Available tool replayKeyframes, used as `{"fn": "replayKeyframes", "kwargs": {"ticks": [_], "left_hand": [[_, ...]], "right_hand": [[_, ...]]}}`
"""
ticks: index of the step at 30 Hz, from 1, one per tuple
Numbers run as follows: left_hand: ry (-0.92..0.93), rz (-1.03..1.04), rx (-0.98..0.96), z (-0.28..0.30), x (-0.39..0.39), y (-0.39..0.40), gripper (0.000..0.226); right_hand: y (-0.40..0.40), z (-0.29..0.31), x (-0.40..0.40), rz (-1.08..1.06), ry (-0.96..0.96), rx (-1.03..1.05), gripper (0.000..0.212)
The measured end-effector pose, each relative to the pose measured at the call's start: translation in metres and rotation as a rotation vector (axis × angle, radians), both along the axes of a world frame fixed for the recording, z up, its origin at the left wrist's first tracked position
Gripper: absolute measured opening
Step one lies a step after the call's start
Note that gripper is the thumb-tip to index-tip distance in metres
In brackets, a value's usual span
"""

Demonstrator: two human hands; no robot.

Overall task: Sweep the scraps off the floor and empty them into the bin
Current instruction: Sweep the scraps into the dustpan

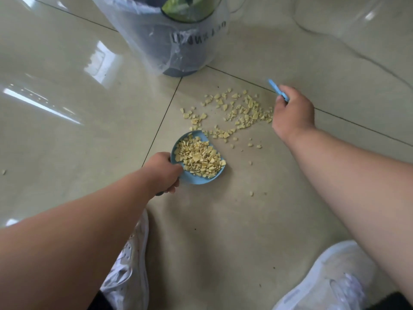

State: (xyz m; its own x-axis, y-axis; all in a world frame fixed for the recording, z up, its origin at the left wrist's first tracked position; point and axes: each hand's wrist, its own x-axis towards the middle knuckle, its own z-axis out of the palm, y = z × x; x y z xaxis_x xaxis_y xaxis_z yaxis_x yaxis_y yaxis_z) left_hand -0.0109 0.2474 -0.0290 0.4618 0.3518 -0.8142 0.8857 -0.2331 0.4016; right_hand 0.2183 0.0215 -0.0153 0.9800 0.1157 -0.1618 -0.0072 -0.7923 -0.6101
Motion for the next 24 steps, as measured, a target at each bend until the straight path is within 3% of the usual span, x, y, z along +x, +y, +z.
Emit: {"fn": "replayKeyframes", "kwargs": {"ticks": [6, 14, 20, 24], "left_hand": [[0.023, 0.049, -0.021, -0.011, -0.012, 0.016, 0.014], [-0.002, 0.046, -0.016, -0.023, -0.013, 0.023, 0.009], [-0.018, 0.032, -0.012, -0.027, -0.014, 0.028, 0.009], [-0.018, -0.003, 0.023, -0.028, -0.011, 0.024, 0.012]], "right_hand": [[0.018, -0.023, -0.018, 0.278, 0.050, -0.098, 0.040], [-0.018, -0.022, -0.084, 0.567, -0.029, -0.237, 0.064], [-0.012, -0.014, -0.051, 0.424, -0.145, -0.110, 0.049], [0.015, -0.021, -0.001, 0.278, -0.088, -0.156, 0.042]]}}
